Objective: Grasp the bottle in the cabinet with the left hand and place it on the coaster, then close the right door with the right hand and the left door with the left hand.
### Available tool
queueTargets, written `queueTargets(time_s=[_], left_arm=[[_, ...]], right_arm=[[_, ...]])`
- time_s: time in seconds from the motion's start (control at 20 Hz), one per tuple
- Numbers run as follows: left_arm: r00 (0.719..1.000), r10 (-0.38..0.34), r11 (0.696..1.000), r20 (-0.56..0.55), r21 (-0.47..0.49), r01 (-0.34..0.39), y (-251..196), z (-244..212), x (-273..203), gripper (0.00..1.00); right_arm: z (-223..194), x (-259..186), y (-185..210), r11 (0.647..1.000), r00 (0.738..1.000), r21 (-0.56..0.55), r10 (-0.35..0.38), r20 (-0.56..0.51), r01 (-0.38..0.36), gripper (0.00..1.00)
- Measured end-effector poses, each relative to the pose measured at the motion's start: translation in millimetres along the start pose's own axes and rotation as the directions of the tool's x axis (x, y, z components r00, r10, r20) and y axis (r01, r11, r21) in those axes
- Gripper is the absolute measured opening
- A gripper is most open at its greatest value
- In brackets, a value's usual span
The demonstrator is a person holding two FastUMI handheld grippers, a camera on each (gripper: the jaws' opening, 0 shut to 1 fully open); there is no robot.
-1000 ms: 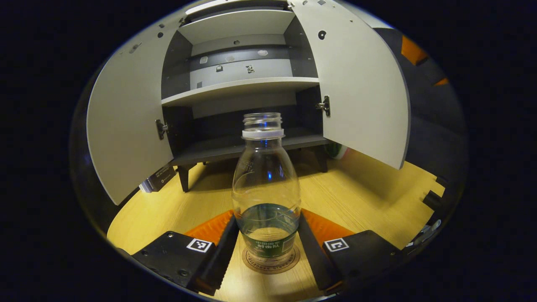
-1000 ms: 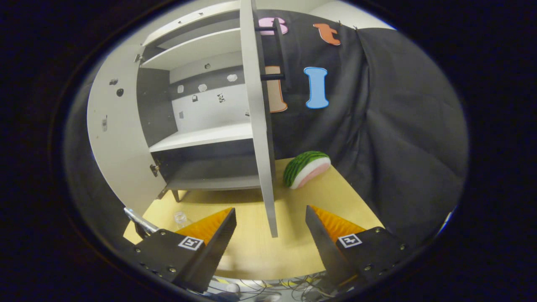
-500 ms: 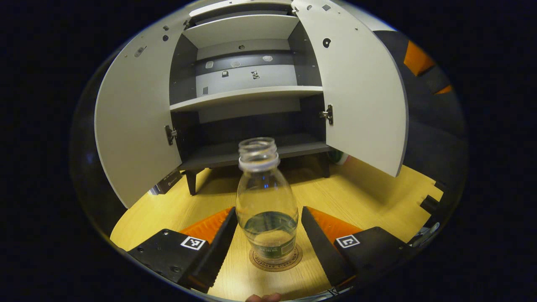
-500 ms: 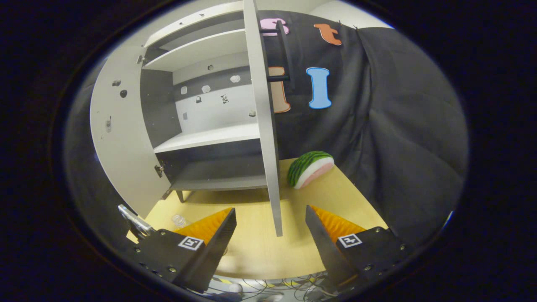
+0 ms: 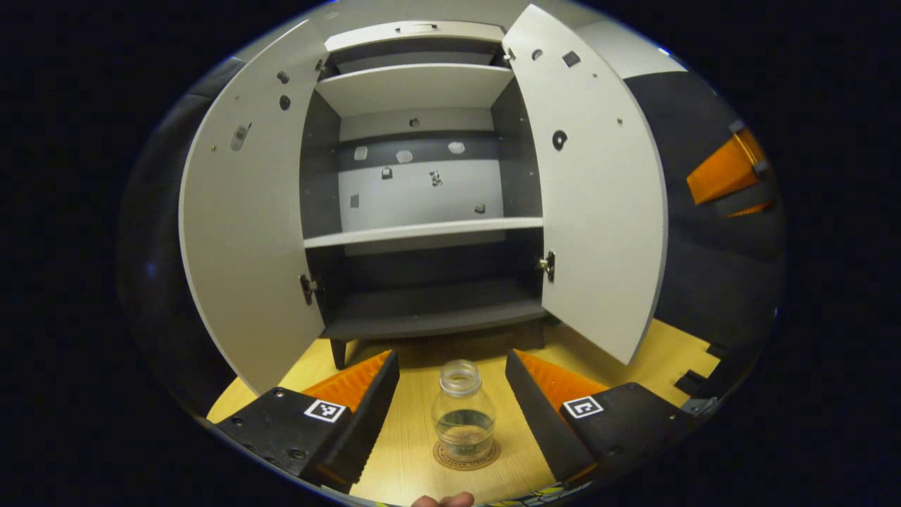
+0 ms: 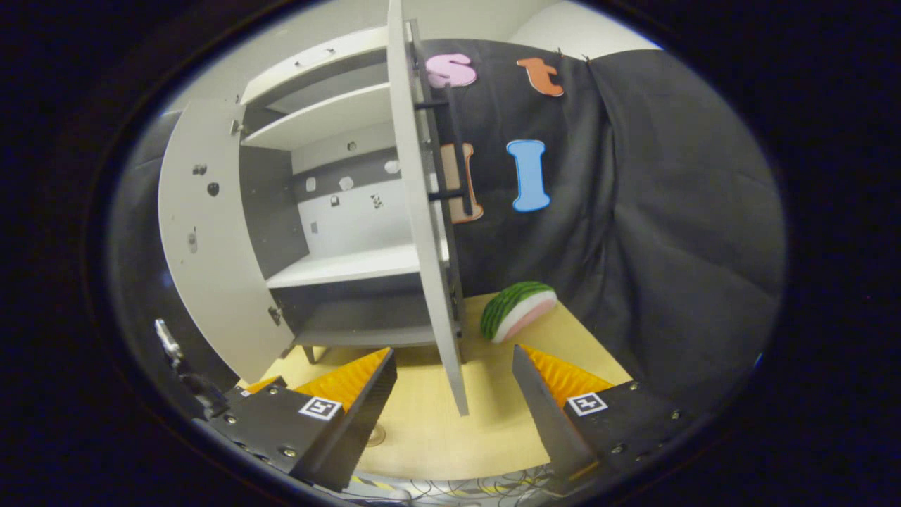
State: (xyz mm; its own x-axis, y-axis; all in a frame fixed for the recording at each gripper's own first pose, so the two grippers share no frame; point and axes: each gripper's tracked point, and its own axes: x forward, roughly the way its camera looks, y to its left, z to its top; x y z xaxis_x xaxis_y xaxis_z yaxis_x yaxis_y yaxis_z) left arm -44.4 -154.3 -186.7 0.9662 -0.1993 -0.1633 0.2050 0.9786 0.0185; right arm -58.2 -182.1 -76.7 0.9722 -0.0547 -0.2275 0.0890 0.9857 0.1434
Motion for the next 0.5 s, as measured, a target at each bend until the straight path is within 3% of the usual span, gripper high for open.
queueTargets(time_s=[0.2,0.5], left_arm=[[0.999,0.031,0.999,0.037,-0.018,-0.031,20.9,49.8,-17.6,0.96],[0.994,0.093,0.996,0.047,-0.019,-0.093,53.5,77.7,-42.9,0.96]], right_arm=[[44.1,5.5,-26.9,1.0,0.997,0.02,-0.007,0.083,0.005,1.0],[99.4,33.2,-40.3,0.999,0.988,0.009,0.051,0.146,-0.053,1.0]])
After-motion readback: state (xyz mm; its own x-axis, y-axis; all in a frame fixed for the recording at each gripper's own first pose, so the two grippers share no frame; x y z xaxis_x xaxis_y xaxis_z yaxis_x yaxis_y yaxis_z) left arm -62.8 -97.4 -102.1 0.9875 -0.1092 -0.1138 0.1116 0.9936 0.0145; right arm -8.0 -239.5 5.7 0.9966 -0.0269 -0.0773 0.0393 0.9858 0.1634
